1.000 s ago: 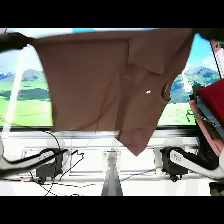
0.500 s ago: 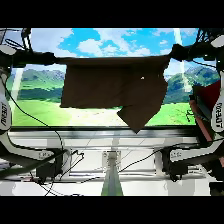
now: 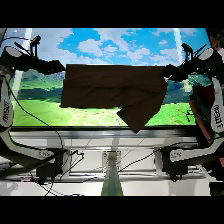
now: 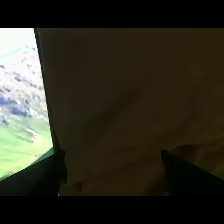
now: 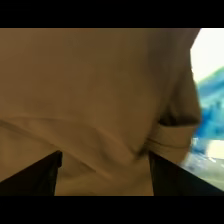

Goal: Fold the clothes and pants, and hang the long-sleeved shirts on hangers.

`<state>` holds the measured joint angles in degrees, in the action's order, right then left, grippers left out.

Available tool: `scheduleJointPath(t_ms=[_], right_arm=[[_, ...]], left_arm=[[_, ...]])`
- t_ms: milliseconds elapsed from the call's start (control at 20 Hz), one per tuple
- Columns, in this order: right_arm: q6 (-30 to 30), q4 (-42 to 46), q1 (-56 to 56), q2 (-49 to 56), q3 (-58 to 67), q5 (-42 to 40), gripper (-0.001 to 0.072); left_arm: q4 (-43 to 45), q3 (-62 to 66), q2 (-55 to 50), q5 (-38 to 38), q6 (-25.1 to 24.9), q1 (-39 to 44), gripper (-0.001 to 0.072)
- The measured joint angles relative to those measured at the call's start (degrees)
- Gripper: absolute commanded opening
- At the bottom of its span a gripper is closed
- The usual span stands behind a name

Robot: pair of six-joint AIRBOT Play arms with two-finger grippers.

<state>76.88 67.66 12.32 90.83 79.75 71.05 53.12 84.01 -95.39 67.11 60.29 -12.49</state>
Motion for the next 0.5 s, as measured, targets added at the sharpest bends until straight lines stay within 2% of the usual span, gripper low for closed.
scheduleJointPath(t_ms=[50, 100, 300, 400, 500], right_arm=[[0.2, 2.5, 0.0, -1.4, -0.3, 0.8, 0.0596], [0.4, 5.6, 0.3, -3.3, -0.8, 1.7, 0.0596], [0.8, 12.7, 3.5, -12.9, -8.5, 4.5, 0.0595], [0.9, 12.7, 5.5, -18.8, -16.9, 5.3, 0.0595], [1.0, 8.0, 6.6, -24.1, -27.1, 4.5, 0.0594]], left_arm=[[-0.1, 0.0, 1.2, 0.9, 1.1, -0.7, 0.0635], [-0.2, 0.0, 2.9, 2.3, 1.7, -1.7, 0.0625], [1.6, -0.1, 12.1, 5.6, 3.5, -7.0, 0.0624], [5.2, -1.0, 16.9, 6.7, 3.8, -9.9, 0.0612], [8.2, -3.1, 20.7, 7.4, 3.9, -13.0, 0.0613]])
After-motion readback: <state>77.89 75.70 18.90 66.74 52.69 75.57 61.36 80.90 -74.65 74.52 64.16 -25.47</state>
